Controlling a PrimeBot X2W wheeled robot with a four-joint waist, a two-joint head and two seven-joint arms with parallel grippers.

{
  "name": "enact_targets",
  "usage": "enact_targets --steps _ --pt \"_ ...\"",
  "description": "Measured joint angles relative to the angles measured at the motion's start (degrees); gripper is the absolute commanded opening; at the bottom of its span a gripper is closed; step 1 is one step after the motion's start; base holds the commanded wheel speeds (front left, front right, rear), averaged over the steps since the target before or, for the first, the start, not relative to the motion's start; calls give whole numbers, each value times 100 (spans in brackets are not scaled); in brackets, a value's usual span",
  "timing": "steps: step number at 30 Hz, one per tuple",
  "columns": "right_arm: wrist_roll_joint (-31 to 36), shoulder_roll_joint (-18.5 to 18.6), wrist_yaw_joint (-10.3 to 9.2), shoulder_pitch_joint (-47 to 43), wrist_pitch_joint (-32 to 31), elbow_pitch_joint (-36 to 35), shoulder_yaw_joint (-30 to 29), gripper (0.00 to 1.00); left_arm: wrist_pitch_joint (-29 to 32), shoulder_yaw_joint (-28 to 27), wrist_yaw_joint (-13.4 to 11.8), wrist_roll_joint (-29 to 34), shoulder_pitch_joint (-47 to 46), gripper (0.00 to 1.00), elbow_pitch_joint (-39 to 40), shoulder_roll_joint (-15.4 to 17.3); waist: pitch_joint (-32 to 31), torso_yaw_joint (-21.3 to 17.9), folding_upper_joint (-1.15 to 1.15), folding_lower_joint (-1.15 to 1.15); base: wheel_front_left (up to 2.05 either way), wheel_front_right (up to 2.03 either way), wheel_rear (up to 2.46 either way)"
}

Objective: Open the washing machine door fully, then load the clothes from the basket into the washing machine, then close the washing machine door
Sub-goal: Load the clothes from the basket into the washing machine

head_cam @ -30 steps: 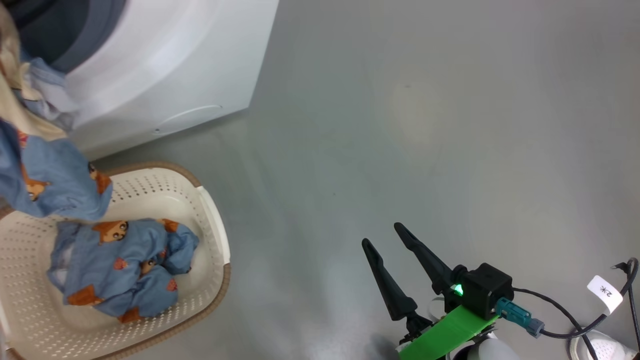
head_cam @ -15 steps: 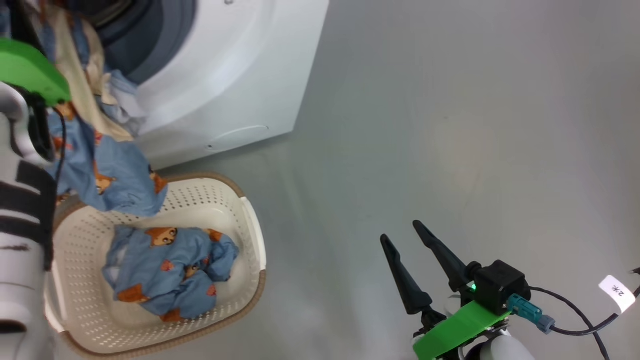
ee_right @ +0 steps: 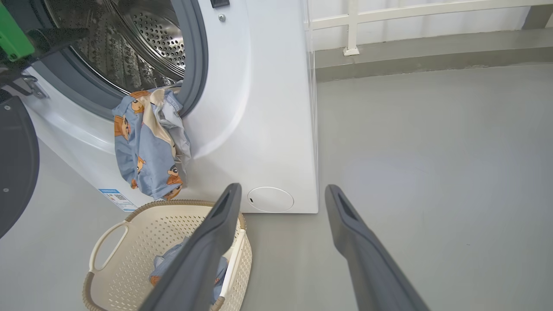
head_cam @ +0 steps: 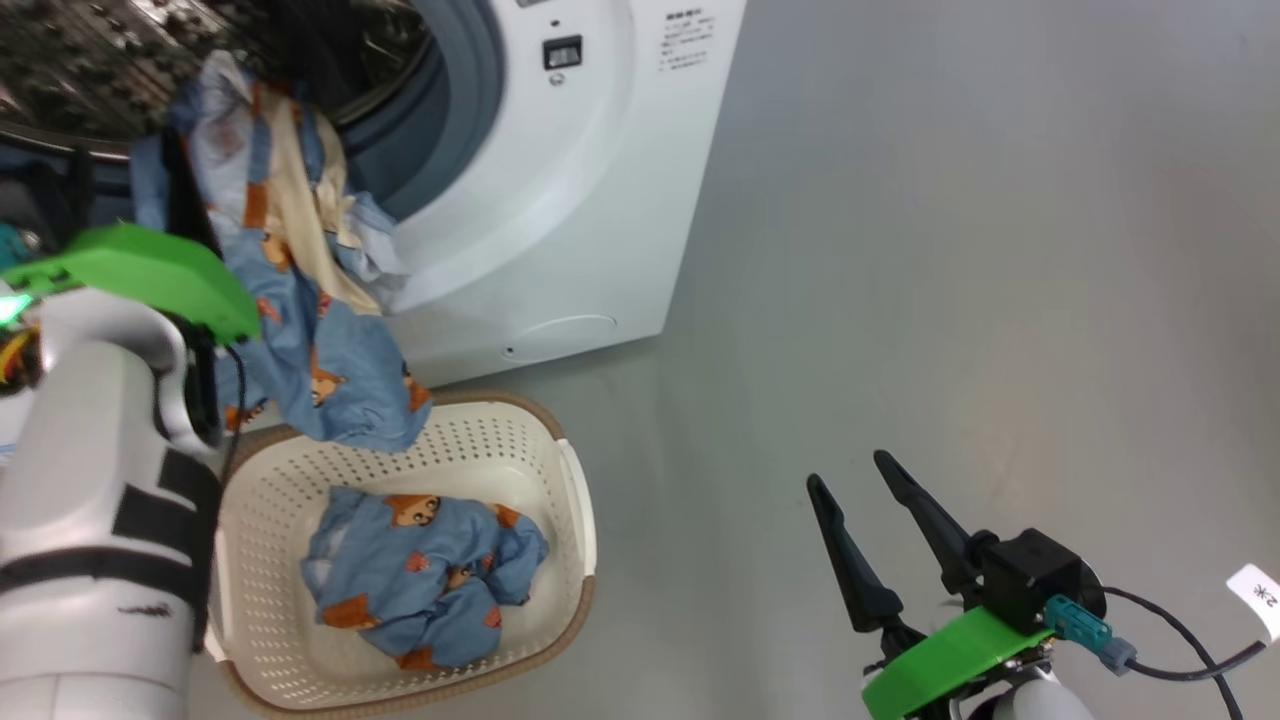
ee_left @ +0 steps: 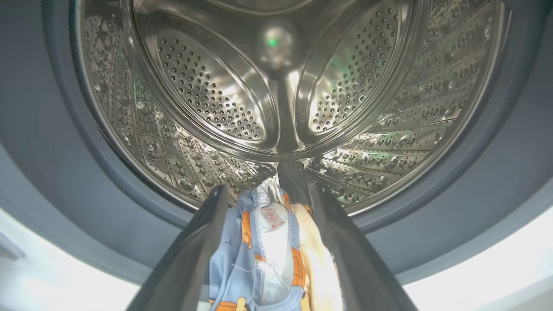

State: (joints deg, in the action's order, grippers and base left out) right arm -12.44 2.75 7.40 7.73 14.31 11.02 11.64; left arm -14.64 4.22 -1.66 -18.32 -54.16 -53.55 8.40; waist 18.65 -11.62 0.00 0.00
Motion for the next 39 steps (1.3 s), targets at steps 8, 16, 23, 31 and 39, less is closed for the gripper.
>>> enact_targets --steps 8,16,23,31,39 --pt "179 1 0 -201 0 15 -212 100 0 -4 203 92 559 100 403 -164 -292 332 0 0 0 0 0" --pt "208 2 0 -201 0 -16 -280 100 0 8 346 198 932 100 614 -209 -363 549 0 0 0 0 0" --pt "221 2 0 -198 0 -34 -260 100 0 15 403 207 996 100 400 -196 -242 493 0 0 0 0 0" --pt "222 1 0 -231 0 -37 -372 100 0 11 464 204 1437 100 622 -165 -369 421 0 0 0 0 0" --pt "269 0 0 -448 0 -109 -559 100 0 -77 555 181 2573 100 1379 -114 -565 463 0 0 0 0 0"
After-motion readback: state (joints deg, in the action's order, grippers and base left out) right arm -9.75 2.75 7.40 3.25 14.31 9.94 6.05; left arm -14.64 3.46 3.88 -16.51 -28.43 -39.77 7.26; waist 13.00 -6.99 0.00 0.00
